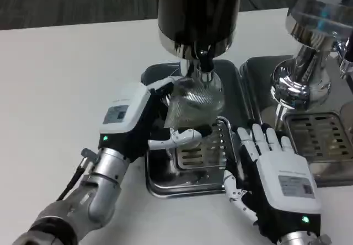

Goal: Grasp the cup under the faucet to collect the drink, then remove the cup.

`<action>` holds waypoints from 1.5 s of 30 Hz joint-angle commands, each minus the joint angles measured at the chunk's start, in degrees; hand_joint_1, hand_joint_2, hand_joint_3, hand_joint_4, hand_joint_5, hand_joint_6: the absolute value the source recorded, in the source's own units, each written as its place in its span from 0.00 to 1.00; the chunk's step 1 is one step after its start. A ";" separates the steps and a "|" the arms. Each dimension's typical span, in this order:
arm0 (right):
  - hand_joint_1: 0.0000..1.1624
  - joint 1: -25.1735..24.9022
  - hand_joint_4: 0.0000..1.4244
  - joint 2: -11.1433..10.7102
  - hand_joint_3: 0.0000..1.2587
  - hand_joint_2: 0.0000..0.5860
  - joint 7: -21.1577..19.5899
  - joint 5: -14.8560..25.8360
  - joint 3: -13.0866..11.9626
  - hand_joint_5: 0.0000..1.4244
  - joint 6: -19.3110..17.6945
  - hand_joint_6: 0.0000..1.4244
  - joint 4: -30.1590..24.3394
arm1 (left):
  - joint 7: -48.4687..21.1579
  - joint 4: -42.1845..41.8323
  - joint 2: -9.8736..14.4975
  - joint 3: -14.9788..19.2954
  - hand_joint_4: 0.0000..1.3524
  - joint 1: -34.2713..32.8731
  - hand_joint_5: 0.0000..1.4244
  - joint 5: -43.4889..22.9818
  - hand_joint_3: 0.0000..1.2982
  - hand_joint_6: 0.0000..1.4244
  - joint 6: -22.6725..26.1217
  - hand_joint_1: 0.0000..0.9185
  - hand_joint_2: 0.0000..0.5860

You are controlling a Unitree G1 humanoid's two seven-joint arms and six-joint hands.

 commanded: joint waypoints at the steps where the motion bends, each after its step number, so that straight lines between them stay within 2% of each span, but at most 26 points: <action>1: 0.00 0.11 0.00 0.35 0.08 0.86 -1.08 0.90 -0.53 0.00 -0.08 0.00 -0.27 | 0.88 0.47 -1.03 -1.59 0.30 -2.43 0.55 0.90 0.28 0.59 0.67 0.40 0.26; 14: 0.00 -0.34 0.00 0.53 0.08 0.86 -0.94 1.64 -0.78 0.00 -0.06 0.00 0.40 | 0.78 1.15 2.21 -3.60 0.28 0.67 0.54 1.69 0.27 0.59 2.62 0.38 0.25; 19: 0.00 -0.35 0.00 0.33 0.08 0.86 -0.82 1.90 -1.01 0.00 -0.31 0.00 0.33 | -0.37 1.28 2.12 -3.57 0.27 1.10 0.53 1.51 0.26 0.58 3.79 0.37 0.24; 20: 0.00 -0.32 0.00 0.25 0.08 0.86 -0.76 1.76 -0.95 0.00 -0.20 0.00 0.26 | -0.51 1.24 1.99 -3.59 0.26 1.00 0.53 1.47 0.25 0.58 3.73 0.34 0.22; 24: 0.00 -0.03 0.00 0.30 0.08 0.86 -0.89 1.99 -0.99 0.00 -0.11 0.00 0.24 | -3.21 1.24 1.73 -3.76 0.18 0.43 0.45 1.19 0.15 0.46 2.79 0.25 0.17; 27: 0.00 -0.24 0.00 0.21 0.08 0.86 -0.86 1.85 -0.78 0.00 -0.11 0.00 0.26 | -5.58 1.15 2.28 -3.14 0.15 0.55 0.42 -0.07 0.10 0.40 1.21 0.14 0.12; 29: 0.00 -0.39 0.00 0.05 0.08 0.86 -0.61 2.01 -0.63 0.00 -0.39 0.00 0.40 | -7.78 1.09 2.93 -2.45 0.10 0.70 0.35 -1.31 0.02 0.33 0.65 0.06 0.07; 31: 0.00 -0.48 0.00 -0.21 0.08 0.86 -0.27 2.21 -0.63 0.00 -0.57 0.00 0.36 | -8.88 0.70 3.76 -2.02 0.07 0.99 0.32 -2.13 0.00 0.29 -0.11 0.00 0.04; 43: 0.00 -1.00 0.00 -2.00 0.08 0.86 0.58 3.40 -1.44 0.00 -1.77 0.00 -0.04 | -8.97 -5.31 7.96 1.95 0.03 4.90 0.28 -5.94 0.00 0.27 -5.08 0.00 0.00; 45: 0.00 -1.21 0.00 -2.15 0.08 0.86 0.53 3.72 -1.53 0.00 -1.89 0.00 0.14 | -8.84 -6.59 8.91 2.86 0.03 5.89 0.24 -6.24 0.00 0.20 -5.83 0.00 0.00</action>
